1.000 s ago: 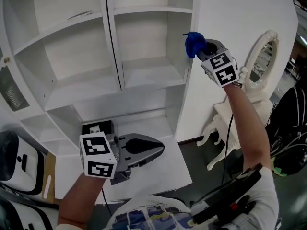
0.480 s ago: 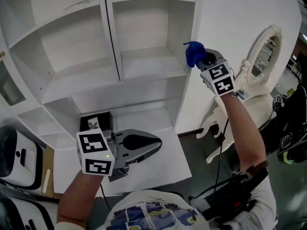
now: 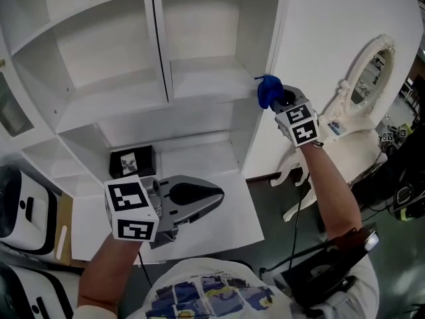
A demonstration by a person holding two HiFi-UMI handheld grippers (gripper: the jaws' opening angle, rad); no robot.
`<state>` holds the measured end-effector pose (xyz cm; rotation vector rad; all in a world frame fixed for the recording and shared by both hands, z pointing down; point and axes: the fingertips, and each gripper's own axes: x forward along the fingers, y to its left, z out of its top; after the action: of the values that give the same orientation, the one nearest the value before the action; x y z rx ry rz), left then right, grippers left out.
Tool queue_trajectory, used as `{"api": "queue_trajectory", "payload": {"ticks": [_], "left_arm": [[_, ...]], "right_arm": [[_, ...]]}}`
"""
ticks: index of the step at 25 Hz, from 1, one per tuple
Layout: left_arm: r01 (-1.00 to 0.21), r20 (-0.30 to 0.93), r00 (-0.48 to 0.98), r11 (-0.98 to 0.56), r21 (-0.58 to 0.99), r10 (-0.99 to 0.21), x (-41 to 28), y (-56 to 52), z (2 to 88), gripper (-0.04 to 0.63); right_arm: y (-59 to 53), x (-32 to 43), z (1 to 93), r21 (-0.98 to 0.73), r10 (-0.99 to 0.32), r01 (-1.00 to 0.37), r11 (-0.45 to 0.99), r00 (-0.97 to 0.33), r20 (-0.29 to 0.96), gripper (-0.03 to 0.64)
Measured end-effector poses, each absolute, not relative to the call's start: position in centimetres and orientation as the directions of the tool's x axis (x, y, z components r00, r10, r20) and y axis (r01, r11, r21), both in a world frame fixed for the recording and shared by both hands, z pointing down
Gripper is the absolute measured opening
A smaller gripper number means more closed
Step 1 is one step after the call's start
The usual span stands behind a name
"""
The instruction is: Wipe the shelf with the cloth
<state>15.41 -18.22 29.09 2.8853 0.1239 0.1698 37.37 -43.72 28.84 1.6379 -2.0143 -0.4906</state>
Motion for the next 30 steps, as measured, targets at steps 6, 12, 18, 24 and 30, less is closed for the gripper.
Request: {"api": "queue_trajectory", "payload": {"ticks": [6, 12, 18, 24, 30], "left_arm": [[0.049, 0.11, 0.991, -0.969, 0.243, 0.078, 14.6, -18.2, 29.6, 0.012], [0.037, 0.115, 0.991, -0.972, 0.233, 0.066, 13.9, -17.8, 29.7, 0.012], [0.022, 0.114, 0.992, -0.97, 0.242, 0.051, 12.8, -17.7, 29.8, 0.012], [-0.003, 0.11, 0.994, -0.969, 0.247, 0.025, 11.1, -17.4, 29.9, 0.012], [-0.03, 0.103, 0.995, -0.969, 0.246, -0.004, 9.4, -17.1, 29.7, 0.012]], "right_arm": [[-43.5, 36.5, 29.7, 0.537, -0.976, -0.816, 0.212, -0.155, 0.15, 0.067], [-43.5, 35.6, 29.9, 0.537, -0.977, -0.816, 0.212, -0.16, 0.143, 0.067], [-43.8, 32.0, 30.3, 0.537, -0.964, -0.801, 0.266, -0.215, 0.158, 0.067], [-44.2, 29.5, 30.5, 0.548, -0.957, -0.784, 0.291, -0.244, 0.16, 0.067], [-44.1, 25.3, 30.3, 0.544, -0.94, -0.767, 0.339, -0.296, 0.169, 0.067]]}}
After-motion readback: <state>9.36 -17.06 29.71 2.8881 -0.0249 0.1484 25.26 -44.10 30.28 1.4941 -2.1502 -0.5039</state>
